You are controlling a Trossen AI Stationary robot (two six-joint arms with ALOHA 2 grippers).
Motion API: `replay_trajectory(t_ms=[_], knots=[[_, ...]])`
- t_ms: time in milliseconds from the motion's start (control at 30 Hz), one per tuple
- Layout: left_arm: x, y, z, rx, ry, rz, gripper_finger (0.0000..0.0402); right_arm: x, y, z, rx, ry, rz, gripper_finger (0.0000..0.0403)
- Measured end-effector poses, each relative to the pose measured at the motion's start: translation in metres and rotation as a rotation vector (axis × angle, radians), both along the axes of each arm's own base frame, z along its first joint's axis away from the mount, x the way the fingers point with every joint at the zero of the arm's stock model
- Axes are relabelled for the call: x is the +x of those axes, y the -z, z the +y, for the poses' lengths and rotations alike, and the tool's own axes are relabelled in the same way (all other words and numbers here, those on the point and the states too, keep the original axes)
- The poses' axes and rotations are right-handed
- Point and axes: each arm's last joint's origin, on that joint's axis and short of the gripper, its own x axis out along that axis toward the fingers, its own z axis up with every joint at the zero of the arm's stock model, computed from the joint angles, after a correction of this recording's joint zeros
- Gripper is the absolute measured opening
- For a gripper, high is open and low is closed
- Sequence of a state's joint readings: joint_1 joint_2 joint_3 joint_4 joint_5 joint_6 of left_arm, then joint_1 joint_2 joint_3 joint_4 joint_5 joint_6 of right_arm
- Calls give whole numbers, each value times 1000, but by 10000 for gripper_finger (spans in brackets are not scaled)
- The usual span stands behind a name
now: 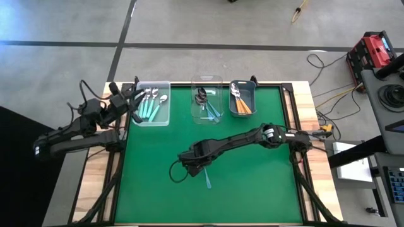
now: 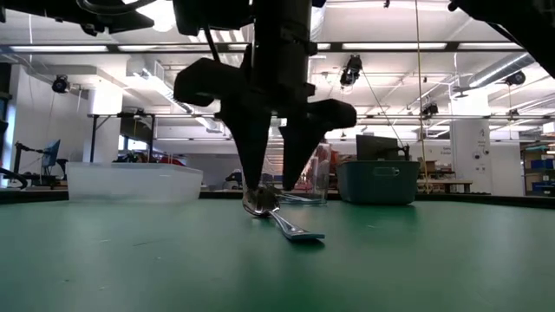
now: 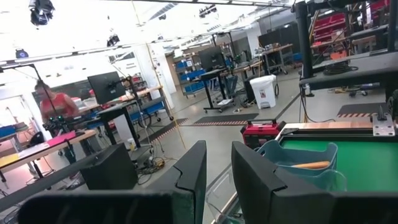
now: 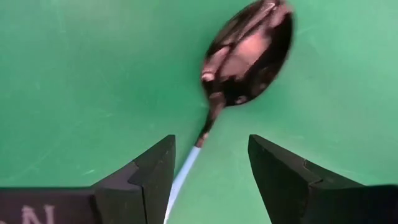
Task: Sort silverware by color (type)
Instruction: Put the blue spoon into the transparent bin
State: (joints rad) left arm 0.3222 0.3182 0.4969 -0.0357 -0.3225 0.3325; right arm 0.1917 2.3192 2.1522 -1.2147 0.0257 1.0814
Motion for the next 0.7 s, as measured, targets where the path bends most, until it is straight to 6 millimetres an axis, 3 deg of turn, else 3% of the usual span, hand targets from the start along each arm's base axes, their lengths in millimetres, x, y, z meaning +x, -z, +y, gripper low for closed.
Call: replay_trajectory(t_ms=[433, 700], knots=[[0, 0, 0, 2, 0, 2, 58, 1, 26, 1, 40, 16, -17, 190], [0, 0, 0, 3, 0, 0, 58, -2, 30, -1, 44, 15, 3, 109]])
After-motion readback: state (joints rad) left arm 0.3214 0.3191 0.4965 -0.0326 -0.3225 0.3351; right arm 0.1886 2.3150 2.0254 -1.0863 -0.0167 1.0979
